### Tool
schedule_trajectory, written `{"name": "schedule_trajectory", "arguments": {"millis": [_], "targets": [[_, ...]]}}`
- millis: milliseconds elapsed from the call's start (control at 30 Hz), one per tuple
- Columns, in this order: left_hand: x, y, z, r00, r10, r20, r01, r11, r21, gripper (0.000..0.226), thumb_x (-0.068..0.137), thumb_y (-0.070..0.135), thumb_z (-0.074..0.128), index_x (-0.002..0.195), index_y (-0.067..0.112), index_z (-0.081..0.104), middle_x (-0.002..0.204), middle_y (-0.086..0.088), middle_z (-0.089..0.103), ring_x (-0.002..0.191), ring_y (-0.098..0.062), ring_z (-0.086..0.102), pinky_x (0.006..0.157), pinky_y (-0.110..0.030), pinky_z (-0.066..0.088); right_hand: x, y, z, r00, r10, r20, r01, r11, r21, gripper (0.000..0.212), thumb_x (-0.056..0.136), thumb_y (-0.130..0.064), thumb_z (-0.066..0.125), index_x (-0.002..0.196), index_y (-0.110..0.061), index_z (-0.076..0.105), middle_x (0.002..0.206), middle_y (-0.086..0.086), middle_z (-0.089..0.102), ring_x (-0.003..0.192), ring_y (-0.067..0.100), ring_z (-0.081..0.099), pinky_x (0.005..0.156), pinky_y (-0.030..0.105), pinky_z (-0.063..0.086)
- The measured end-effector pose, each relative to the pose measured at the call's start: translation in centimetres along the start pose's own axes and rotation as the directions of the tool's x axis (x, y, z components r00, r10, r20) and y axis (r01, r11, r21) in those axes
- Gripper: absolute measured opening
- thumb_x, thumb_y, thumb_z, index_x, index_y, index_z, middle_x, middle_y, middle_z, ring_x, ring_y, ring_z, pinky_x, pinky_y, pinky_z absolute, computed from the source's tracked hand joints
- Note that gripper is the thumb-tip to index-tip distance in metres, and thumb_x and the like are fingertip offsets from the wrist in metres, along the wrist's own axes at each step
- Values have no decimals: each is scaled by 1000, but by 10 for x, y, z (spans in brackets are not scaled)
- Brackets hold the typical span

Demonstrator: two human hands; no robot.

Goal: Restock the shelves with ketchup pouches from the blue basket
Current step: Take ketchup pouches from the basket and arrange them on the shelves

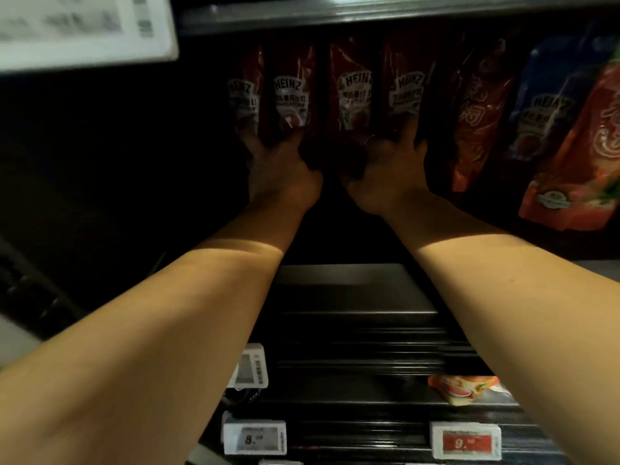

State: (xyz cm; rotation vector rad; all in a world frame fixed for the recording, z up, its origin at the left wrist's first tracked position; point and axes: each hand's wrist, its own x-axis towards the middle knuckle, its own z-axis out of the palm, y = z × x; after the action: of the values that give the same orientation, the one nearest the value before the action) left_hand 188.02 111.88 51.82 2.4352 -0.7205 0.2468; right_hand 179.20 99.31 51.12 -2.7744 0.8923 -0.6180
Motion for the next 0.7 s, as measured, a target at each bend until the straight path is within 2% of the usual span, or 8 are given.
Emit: {"name": "schedule_trajectory", "arguments": {"millis": [67,133,267,367,467,533,600,700], "targets": [[0,-1,0,999,-2,38,1,1000,9,60,95,46,53,150,53,29,169,-11,6,153,-40,5,124,-43,12,4,3,4,998,-17,60,20,998,-54,73,87,-66,50,153,-49,24,168,9,7,149,50,0,120,56,13],[-3,1,0,999,-9,50,8,1000,8,62,95,47,54,150,57,26,168,-12,-6,152,-42,3,123,-46,18,8,3,8,994,-34,105,42,996,-80,76,86,-68,47,154,-52,17,169,6,5,149,50,-5,119,60,12],[-9,6,0,997,-10,82,8,1000,25,67,94,50,56,152,56,23,164,-15,-20,151,-47,5,121,-52,27,8,2,10,991,-43,129,48,998,-36,75,87,-65,47,155,-49,20,169,5,1,152,45,-5,122,59,9],[-10,6,-3,998,-18,68,16,1000,23,65,95,53,55,151,57,23,165,-13,-18,151,-45,10,119,-53,30,1,3,4,998,-32,60,32,999,-7,72,86,-60,53,152,-49,28,168,8,6,151,46,0,121,54,14],[-12,4,-2,999,-29,34,29,1000,-5,64,93,54,58,149,57,29,165,-14,-16,150,-45,14,118,-52,34,-7,1,-1,997,83,-11,-82,996,23,70,83,-63,58,148,-46,38,165,13,4,145,48,12,117,54,27],[-11,3,0,999,-28,38,29,1000,-6,65,92,54,60,149,56,30,165,-15,-16,150,-46,15,118,-51,34,-5,1,-1,992,120,29,-120,992,30,73,84,-64,60,150,-43,36,165,14,-2,146,49,8,119,56,25],[-8,2,2,999,-29,43,28,1000,11,66,91,54,60,150,55,30,165,-17,-17,150,-46,13,118,-50,33,-1,1,0,995,88,49,-89,996,24,74,85,-64,59,151,-43,34,167,12,-2,148,47,3,121,54,20],[-6,1,4,999,-31,35,31,999,18,64,91,53,60,149,55,32,165,-16,-14,150,-47,13,119,-50,33,-2,2,-1,995,93,43,-95,994,49,72,86,-62,60,151,-46,33,166,13,-2,147,47,7,120,52,21]]}}
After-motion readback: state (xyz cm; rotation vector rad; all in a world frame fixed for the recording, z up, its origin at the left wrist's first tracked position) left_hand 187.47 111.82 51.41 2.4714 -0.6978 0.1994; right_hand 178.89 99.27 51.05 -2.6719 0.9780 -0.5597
